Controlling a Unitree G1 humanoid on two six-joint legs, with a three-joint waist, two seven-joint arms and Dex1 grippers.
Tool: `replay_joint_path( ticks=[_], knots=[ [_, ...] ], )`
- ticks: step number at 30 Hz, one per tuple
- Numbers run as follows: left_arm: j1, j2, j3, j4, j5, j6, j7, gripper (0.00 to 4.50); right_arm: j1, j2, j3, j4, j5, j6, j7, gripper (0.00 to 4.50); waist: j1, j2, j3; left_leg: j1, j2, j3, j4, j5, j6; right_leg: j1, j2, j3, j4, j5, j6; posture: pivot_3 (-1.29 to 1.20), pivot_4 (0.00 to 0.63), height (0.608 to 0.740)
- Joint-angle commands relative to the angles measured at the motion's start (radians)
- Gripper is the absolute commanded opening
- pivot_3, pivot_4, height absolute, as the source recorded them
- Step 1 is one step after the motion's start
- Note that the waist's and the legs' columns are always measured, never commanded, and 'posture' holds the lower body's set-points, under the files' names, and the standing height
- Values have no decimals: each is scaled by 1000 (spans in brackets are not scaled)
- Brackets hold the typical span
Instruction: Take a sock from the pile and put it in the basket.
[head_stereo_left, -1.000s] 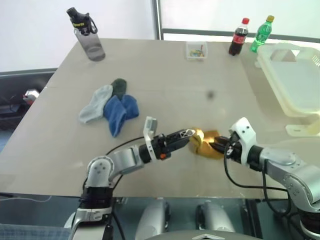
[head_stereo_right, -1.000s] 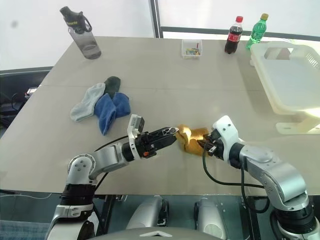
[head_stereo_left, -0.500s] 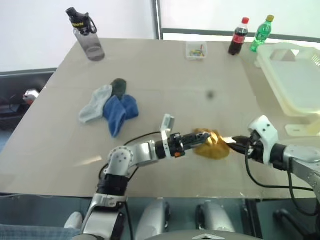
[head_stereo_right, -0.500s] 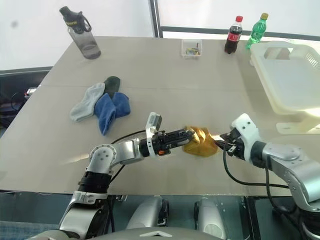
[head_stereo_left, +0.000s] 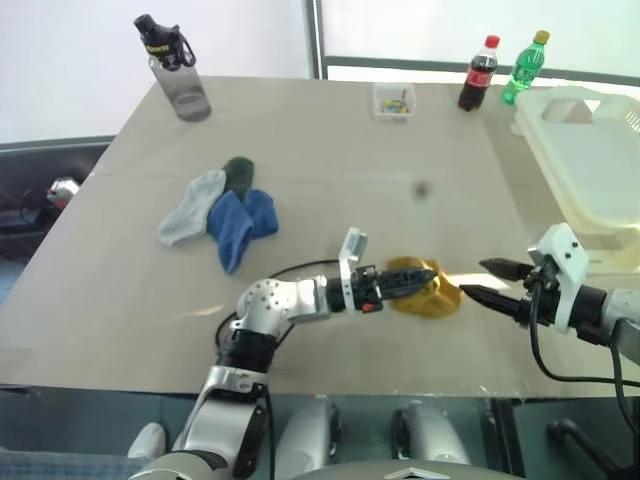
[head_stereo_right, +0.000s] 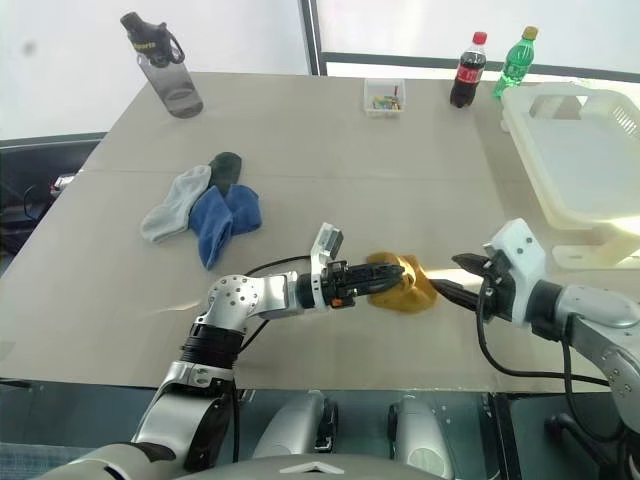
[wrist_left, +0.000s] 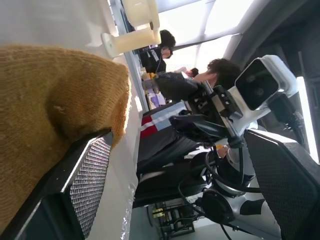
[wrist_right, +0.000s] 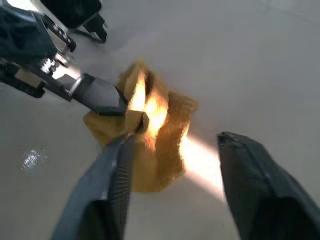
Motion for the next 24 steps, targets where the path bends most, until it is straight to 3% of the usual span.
replay_joint_path(
  ticks=[1, 12, 24],
  knots=[
    [-13, -12, 6, -1, 23, 15, -39, 4500, -2, 11, -16, -35, 33, -3, -26, 4284, 0, 0, 0, 0, 0, 0, 0, 0, 0, 0, 0, 0, 0, 0, 0, 0, 150, 740],
    [2, -26, 13, -23, 78, 31, -89, 4500, -110, 265, 118, -3, 81, 114, -297, 4284, -1, 0, 0, 0, 0, 0, 0, 0, 0, 0, -1, 0, 0, 0, 0, 0, 150, 740],
    [68, 57, -49, -220, 113, 31, -209, 4500, -154, 320, 189, 90, 12, 167, -423, 4284, -2, 1, 0, 0, 0, 0, 0, 0, 0, -1, 0, 0, 0, 0, 0, 0, 150, 740]
  ],
)
